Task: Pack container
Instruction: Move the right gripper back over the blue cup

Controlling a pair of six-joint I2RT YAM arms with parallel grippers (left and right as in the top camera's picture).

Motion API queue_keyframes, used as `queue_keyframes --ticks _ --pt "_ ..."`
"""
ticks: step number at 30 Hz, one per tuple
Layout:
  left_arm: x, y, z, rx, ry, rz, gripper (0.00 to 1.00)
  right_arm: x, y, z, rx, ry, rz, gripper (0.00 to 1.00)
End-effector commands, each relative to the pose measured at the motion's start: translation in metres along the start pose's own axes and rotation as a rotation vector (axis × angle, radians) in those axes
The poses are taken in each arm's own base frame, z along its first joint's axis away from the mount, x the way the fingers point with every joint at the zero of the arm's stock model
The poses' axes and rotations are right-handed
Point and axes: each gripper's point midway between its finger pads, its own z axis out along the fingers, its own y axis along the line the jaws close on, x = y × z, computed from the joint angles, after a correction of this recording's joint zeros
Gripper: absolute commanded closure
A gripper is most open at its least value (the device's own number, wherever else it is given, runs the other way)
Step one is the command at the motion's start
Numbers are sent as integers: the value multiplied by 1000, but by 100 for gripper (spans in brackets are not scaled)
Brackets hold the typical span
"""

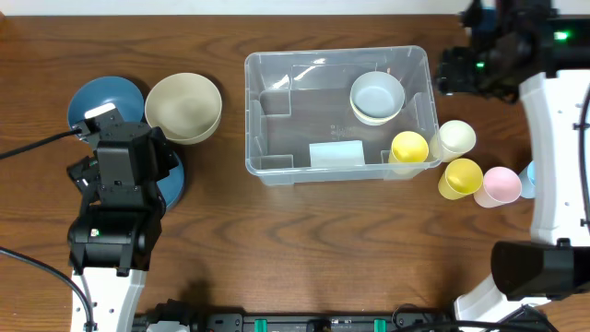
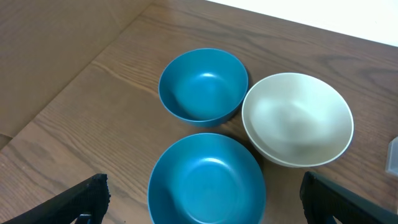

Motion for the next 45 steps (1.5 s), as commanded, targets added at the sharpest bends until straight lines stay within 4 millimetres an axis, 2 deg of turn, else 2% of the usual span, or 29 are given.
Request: queue_keyframes --ticks 1,5,13,20,23,29,36,41,45 --pt "-9 4 -3 -16 -22 -23 2 -4 -23 -15 17 -36 37 33" --pt "-9 4 -3 -16 -22 -22 2 -6 -45 -18 29 -49 91 33" --pt "-9 4 -3 -16 -22 -23 2 -7 -68 -20 57 -58 141 32" --pt "-9 4 -3 -16 -22 -23 2 1 -98 -10 140 -37 231 30" --pt "-9 4 -3 -16 -22 -23 2 12 -124 -4 208 -15 335 26" --pt "-9 4 -3 -16 -22 -23 2 47 -174 15 273 56 559 25" --pt "-9 4 -3 -16 -22 -23 2 94 -204 51 300 148 747 23" --pt "-9 4 -3 -16 -22 -23 2 124 -224 62 322 198 834 23" --pt "-9 4 -3 -16 -22 -23 2 127 -234 63 284 179 854 25"
